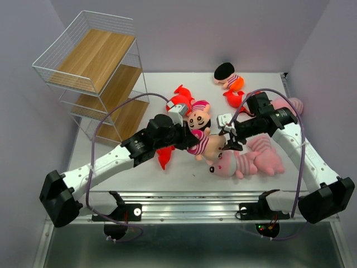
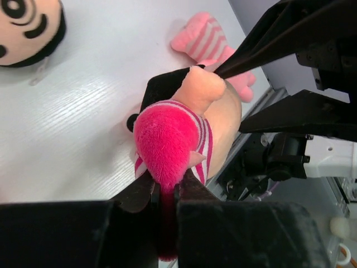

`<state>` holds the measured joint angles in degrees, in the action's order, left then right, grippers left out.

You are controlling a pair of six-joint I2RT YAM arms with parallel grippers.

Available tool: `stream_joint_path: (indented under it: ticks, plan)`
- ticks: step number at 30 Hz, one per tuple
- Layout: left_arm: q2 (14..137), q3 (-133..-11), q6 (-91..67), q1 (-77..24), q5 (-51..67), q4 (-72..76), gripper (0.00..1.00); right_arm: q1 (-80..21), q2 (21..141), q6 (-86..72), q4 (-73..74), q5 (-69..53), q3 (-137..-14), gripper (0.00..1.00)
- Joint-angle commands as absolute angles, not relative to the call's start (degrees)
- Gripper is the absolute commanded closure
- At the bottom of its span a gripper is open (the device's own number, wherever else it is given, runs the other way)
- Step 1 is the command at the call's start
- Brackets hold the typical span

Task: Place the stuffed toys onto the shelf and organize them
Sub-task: Pass the stuffed toy from the right arm to the left, then pass the stuffed toy from the left arm to the right

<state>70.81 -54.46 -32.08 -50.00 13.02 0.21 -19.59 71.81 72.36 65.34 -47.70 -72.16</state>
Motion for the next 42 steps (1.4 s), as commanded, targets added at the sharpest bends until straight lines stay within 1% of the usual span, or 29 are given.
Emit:
stream_joint_path:
  ticks: [1,3,4,5,6,7,8,9,10,12,13,17,21,24,28,31,32,34,35,37,38,40,41,42]
  plan:
    - [64.2,-52.4,-33.5,-50.4,2.0,-2.3,1.0,-19.6,70.7,55.6,58.2,-50.1,-76.4,0.31]
    - [61.9,-52.2,-34.1,-50.8,-0.9,-3.9,1.0,-19.6,70.8,51.4,55.7,-50.8,-77.6,0.27]
    - [61.2,-52.2,-34.3,-51.0,-4.4,-4.4,1.0,-19.6,71.0,49.0,54.7,-50.8,-77.9,0.22]
    - [60.6,-52.3,-34.4,-51.2,-5.9,-4.9,1.0,-19.6,71.1,43.0,51.8,-50.5,-78.2,0.13]
    - [59.7,-52.5,-34.5,-51.8,-7.5,-5.4,1.0,-19.6,71.2,38.7,49.6,-50.1,-78.7,0.12]
    - [59.0,-52.9,-35.0,-52.4,-10.6,-6.1,1.0,-19.6,71.6,30.7,45.9,-46.9,-79.4,0.06]
    - [59.0,-53.2,-35.2,-52.4,-12.1,-6.4,1.0,-19.6,71.7,26.7,44.3,-46.8,-79.4,0.04]
    - [58.6,-53.5,-35.3,-53.2,-13.9,-6.5,1.0,-19.6,72.1,22.4,42.7,-43.9,-79.8,0.01]
    - [58.6,-54.1,-36.0,-53.6,-17.5,-6.5,1.0,-19.6,72.8,13.4,39.8,-42.1,-80.5,0.0]
    - [59.0,-54.8,-36.6,-54.7,-21.1,-6.0,1.0,-19.6,73.6,6.2,37.5,-40.0,-80.9,0.0]
    - [59.2,-55.5,-37.3,-55.8,-24.4,-5.1,1.0,-19.6,73.9,-0.2,36.4,-39.6,-80.5,0.0]
    - [61.5,-57.1,-38.6,-57.7,-30.2,-1.9,1.0,-19.6,75.1,-14.2,30.6,-40.1,-78.3,0.0]
    - [64.7,-59.0,-39.8,-58.8,-31.9,0.9,1.0,-19.6,75.8,-20.2,26.8,-44.3,-75.1,0.0]
    - [66.3,-60.2,-40.2,-59.2,-31.3,2.3,1.0,-19.6,76.5,-21.7,26.3,-42.6,-73.6,0.01]
    - [67.1,-60.6,-40.7,-59.7,-31.3,3.3,1.0,-19.6,77.3,-21.8,26.2,-43.2,-71.7,0.05]
    - [67.3,-60.7,-41.0,-59.9,-30.8,3.9,1.0,-19.6,78.3,-21.8,26.1,-44.4,-70.9,0.15]
    - [67.4,-60.7,-41.0,-59.9,-30.5,4.0,1.0,-19.6,78.6,-21.8,25.7,-44.6,-70.8,0.23]
    - [67.4,-60.6,-41.2,-59.9,-29.3,4.7,1.0,-19.6,79.2,-21.8,25.2,-45.2,-70.8,0.35]
    - [67.3,-60.4,-41.2,-59.9,-28.7,5.1,1.0,-19.6,80.0,-21.7,24.6,-45.4,-70.8,0.44]
    - [67.2,-60.0,-41.2,-59.9,-27.6,5.9,1.0,-19.6,80.7,-21.8,24.0,-45.6,-70.7,0.56]
    - [67.1,-59.6,-41.2,-59.9,-26.5,6.2,1.0,-19.6,81.2,-21.8,23.2,-45.5,-70.6,0.74]
    - [66.4,-58.8,-41.3,-59.9,-25.3,7.3,1.0,-19.6,81.5,-21.5,22.9,-43.6,-70.5,0.88]
    - [66.1,-57.8,-41.3,-60.0,-24.4,7.7,1.0,-19.6,81.5,-21.0,22.7,-43.0,-70.4,0.99]
    - [65.2,-57.3,-41.5,-59.9,-24.0,8.3,1.0,-19.6,81.3,-20.5,22.3,-42.4,-70.3,0.99]
